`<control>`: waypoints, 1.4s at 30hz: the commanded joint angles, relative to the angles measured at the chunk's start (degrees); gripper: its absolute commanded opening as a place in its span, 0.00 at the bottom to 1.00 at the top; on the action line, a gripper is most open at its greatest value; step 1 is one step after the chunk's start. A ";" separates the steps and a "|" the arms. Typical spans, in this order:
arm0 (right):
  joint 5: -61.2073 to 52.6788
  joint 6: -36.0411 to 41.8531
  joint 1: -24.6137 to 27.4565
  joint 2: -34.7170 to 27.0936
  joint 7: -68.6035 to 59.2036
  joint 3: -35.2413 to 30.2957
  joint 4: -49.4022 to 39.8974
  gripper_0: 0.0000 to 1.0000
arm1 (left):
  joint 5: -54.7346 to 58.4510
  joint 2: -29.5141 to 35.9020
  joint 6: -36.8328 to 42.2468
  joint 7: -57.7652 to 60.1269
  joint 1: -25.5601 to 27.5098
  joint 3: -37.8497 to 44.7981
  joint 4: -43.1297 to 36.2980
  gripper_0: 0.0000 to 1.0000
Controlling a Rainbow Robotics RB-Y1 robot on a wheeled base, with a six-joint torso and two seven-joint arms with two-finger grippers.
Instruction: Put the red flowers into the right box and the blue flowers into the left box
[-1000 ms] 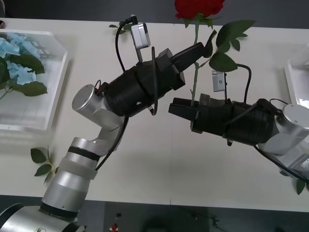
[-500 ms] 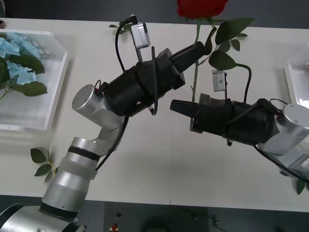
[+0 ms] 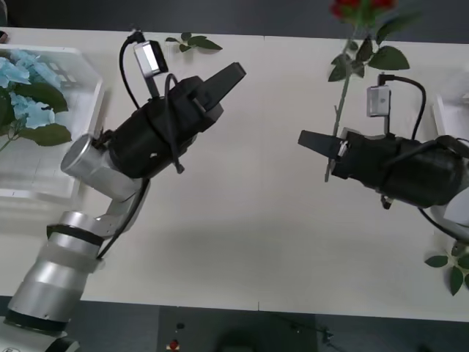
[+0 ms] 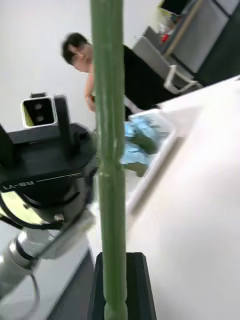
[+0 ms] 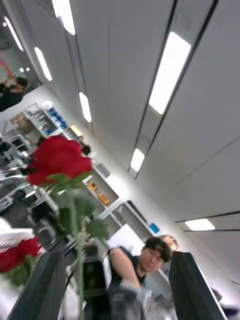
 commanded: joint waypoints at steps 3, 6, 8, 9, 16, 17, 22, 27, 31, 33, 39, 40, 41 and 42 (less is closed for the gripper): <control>-0.37 -3.56 -1.95 -18.73 -0.11 -2.30 0.20 0.00 | -4.00 11.10 0.78 -1.85 2.50 5.96 -1.24 0.59; -0.37 -4.61 -1.86 -26.20 -0.11 -2.30 3.19 0.00 | -13.84 13.39 1.40 -1.85 2.41 11.94 -1.24 0.59; -0.37 -5.23 -1.07 -30.68 -3.94 -2.22 6.79 0.00 | -23.24 13.56 3.60 0.75 1.18 16.77 -1.24 0.60; -0.37 -5.58 -0.54 -32.62 -6.40 -2.30 8.64 0.00 | -27.73 13.47 4.65 4.44 0.22 18.79 -1.24 0.60; 2.01 -8.31 5.43 -40.35 -17.92 -2.22 19.10 0.00 | -46.10 13.47 7.02 26.24 -6.37 23.28 -1.24 0.59; 3.85 -8.31 6.31 -40.88 -19.59 -2.22 21.12 0.00 | -48.38 13.47 7.90 28.88 -7.87 23.28 -1.24 0.59; 11.67 -8.31 9.48 -41.93 -25.91 -2.22 27.45 0.00 | -52.69 14.62 11.07 36.79 -13.93 19.59 -1.24 0.59; 19.41 -9.10 10.97 -41.93 -32.24 -2.04 31.67 0.00 | -40.12 24.55 0.69 36.26 -15.78 2.45 -1.24 0.60; 24.15 -9.10 11.23 -41.67 -36.46 -2.04 32.37 0.00 | -24.74 31.40 -6.69 28.17 -16.48 -9.51 -1.42 0.61; 26.09 -9.62 11.23 -41.06 -37.95 -2.13 32.19 0.00 | -19.55 33.95 -7.22 22.99 -16.92 -13.02 -1.68 0.62; 26.62 -12.17 11.32 -40.09 -38.48 -2.04 30.88 1.00 | -10.50 41.42 -7.22 14.46 -17.01 -19.44 -7.31 0.62; 26.62 -12.26 11.32 -40.00 -38.48 -2.04 30.61 1.00 | -9.71 42.39 -7.22 13.58 -17.01 -20.05 -8.45 0.62; 26.62 -12.61 11.32 -40.00 -38.39 -2.04 30.17 1.00 | -9.01 43.62 -7.22 12.62 -17.01 -20.67 -9.68 0.62; 26.62 -12.96 11.41 -39.91 -38.39 -2.04 29.82 1.00 | -8.39 44.41 -7.22 11.74 -17.01 -20.93 -10.91 0.62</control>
